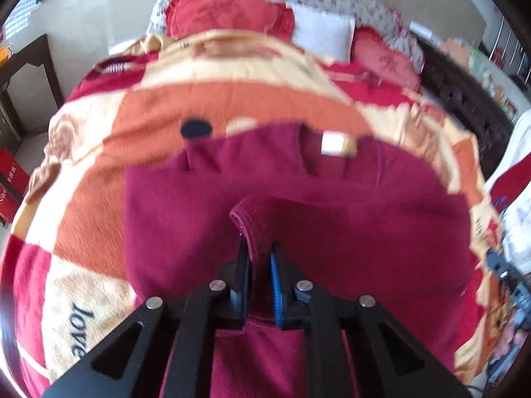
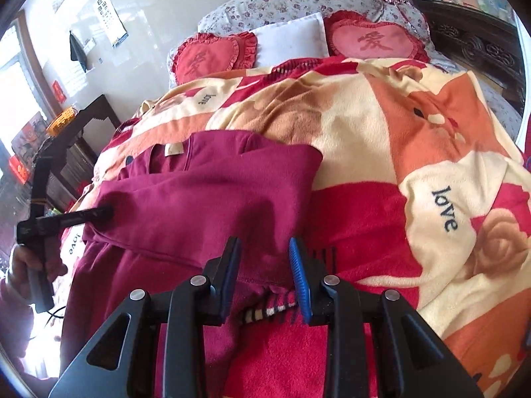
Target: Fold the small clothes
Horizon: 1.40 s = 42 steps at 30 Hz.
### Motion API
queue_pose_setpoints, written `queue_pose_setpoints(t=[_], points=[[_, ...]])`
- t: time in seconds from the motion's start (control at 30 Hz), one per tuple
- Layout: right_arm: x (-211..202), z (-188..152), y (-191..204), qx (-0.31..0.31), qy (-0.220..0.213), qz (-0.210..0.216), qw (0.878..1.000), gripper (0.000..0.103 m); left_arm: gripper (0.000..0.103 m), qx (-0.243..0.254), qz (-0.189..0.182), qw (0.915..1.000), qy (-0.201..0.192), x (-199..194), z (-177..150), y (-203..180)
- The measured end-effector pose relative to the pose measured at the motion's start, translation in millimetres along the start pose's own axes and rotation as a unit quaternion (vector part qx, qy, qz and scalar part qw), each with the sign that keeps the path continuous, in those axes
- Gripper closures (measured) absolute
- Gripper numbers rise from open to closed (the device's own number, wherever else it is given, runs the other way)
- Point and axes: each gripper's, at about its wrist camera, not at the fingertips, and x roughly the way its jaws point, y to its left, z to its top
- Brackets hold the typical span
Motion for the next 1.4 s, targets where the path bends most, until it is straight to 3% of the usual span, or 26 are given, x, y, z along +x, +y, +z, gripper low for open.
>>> queue_pose_setpoints(t=[0.07, 0.13, 0.33, 0.43, 0.6, 0.67, 0.73, 0.87, 0.93, 1.0, 1.1, 1.17, 1.23, 1.33, 1.4], points=[[1, 7, 0, 0.002, -0.004, -0.003, 1.0, 0.09, 0.092, -0.014, 0.001, 0.9997, -0.021, -12, 13, 12], [7, 16, 1, 0.003, -0.007, -0.011, 1.0, 0.09, 0.092, -0.028, 0.029, 0.9989, -0.023, -11, 21, 24], [52, 46, 16, -0.018, 0.007, 0.012, 1.0, 0.09, 0.092, -0.049, 0.054, 0.9971, 0.02, 21, 11, 46], [91, 51, 14, -0.037, 0.071, -0.064, 0.995, 0.09, 0.089, -0.048, 0.061, 0.9969, 0.016, 20, 8, 47], [51, 36, 11, -0.035, 0.045, -0.014, 0.998, 0.09, 0.089, -0.014, 0.074, 0.9971, 0.01, 20, 1, 41], [47, 21, 10, -0.044, 0.067, 0.0, 0.997, 0.09, 0.089, -0.012, 0.081, 0.9965, 0.014, 25, 0, 39], [54, -3, 15, -0.067, 0.117, -0.017, 0.991, 0.09, 0.089, -0.022, 0.076, 0.9967, 0.017, 27, -1, 40], [34, -22, 22, -0.083, 0.101, -0.031, 0.991, 0.09, 0.088, -0.033, 0.068, 0.997, 0.015, 22, -4, 42], [21, -16, 24, -0.079, 0.087, -0.031, 0.993, 0.09, 0.083, -0.042, 0.063, 0.997, 0.016, 15, -4, 43], [9, -6, 26, -0.073, 0.057, -0.031, 0.995, 0.09, 0.064, -0.055, 0.054, 0.9969, 0.015, 3, -7, 44], [12, 7, 29, -0.07, 0.047, -0.039, 0.996, 0.09, 0.048, -0.083, 0.028, 0.9962, 0.005, -20, -17, 48], [34, 4, 29, -0.068, 0.082, -0.032, 0.994, 0.09, 0.044, -0.082, 0.021, 0.9964, -0.001, -35, -26, 46], [57, -8, 25, -0.053, 0.133, -0.056, 0.988, 0.09, 0.04, -0.074, 0.023, 0.997, -0.006, -50, -40, 45], [47, -15, 21, -0.006, 0.106, -0.032, 0.994, 0.09, 0.032, -0.07, 0.026, 0.9972, -0.005, -67, -63, 44], [39, -18, 21, 0.009, 0.088, -0.02, 0.996, 0.081, 0.031, -0.068, 0.032, 0.9972, -0.003, -76, -80, 44]])
